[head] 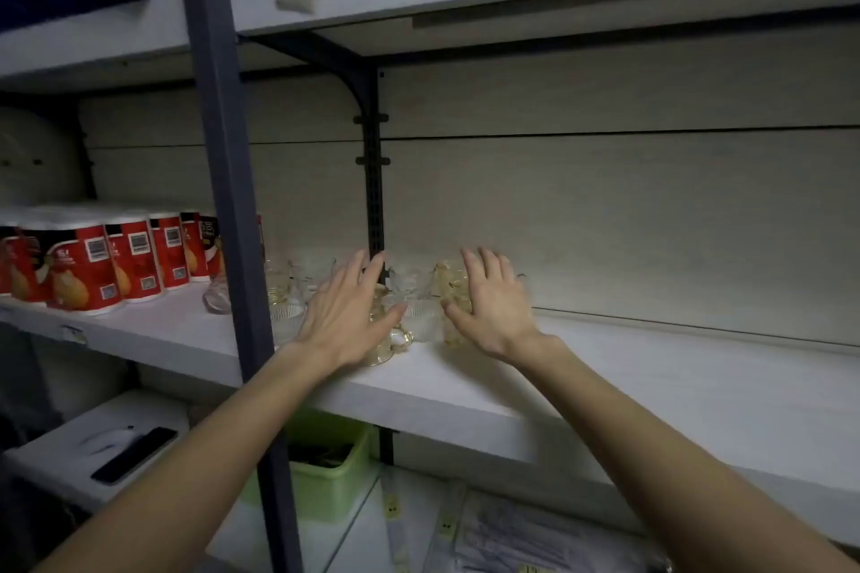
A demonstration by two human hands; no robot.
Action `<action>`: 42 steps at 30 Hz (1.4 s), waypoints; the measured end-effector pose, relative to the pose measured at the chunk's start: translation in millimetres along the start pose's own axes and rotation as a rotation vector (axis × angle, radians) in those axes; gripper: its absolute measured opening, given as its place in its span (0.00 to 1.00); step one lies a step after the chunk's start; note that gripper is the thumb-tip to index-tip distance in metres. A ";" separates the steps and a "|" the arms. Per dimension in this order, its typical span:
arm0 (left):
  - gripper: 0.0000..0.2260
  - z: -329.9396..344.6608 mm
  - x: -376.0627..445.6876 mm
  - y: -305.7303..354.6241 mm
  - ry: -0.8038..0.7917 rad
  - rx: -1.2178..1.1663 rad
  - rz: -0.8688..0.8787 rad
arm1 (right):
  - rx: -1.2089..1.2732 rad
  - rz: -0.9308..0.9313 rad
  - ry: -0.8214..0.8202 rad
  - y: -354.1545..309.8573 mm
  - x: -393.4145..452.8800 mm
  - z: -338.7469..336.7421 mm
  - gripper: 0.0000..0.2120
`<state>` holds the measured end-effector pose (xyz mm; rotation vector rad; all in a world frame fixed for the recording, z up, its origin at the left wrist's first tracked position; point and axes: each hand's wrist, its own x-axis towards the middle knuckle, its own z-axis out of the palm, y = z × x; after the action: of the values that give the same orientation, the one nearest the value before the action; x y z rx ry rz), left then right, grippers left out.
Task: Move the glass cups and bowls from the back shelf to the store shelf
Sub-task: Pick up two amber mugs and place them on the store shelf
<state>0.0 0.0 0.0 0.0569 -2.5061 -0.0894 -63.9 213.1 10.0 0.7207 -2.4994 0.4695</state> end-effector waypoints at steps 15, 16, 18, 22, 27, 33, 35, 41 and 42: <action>0.25 15.6 20.5 1.1 -0.086 0.093 0.034 | -0.200 -0.059 -0.071 23.9 22.8 27.3 0.26; 0.24 15.2 21.4 -0.2 -0.105 0.096 0.032 | -0.201 -0.057 -0.081 24.1 23.2 25.9 0.26; 0.24 14.2 24.4 -4.1 -0.146 0.093 0.038 | -0.165 -0.041 -0.121 24.1 24.0 21.7 0.26; 0.23 8.4 23.0 -6.1 -0.187 0.043 0.027 | -0.042 0.017 -0.203 22.0 23.5 11.7 0.27; 0.21 -0.9 3.5 -7.9 -0.102 -0.130 0.018 | 0.115 0.119 -0.203 21.1 14.6 -6.3 0.28; 0.21 -23.7 -16.7 3.6 0.085 -0.329 -0.041 | 0.279 0.187 -0.015 27.3 -30.6 -36.4 0.31; 0.19 -32.0 -23.0 17.9 0.145 -0.421 -0.046 | 0.341 0.212 0.073 31.7 -51.0 -48.3 0.29; 0.23 -37.4 -44.0 91.5 0.177 -0.630 -0.014 | 0.447 0.401 0.385 42.9 -131.4 -100.1 0.29; 0.23 -37.1 -47.7 108.4 0.146 -0.640 0.005 | 0.459 0.432 0.394 46.0 -145.4 -111.1 0.28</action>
<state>58.3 109.1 10.1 -0.1981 -2.2216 -0.8423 57.4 357.5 13.6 0.1975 -2.1747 1.2377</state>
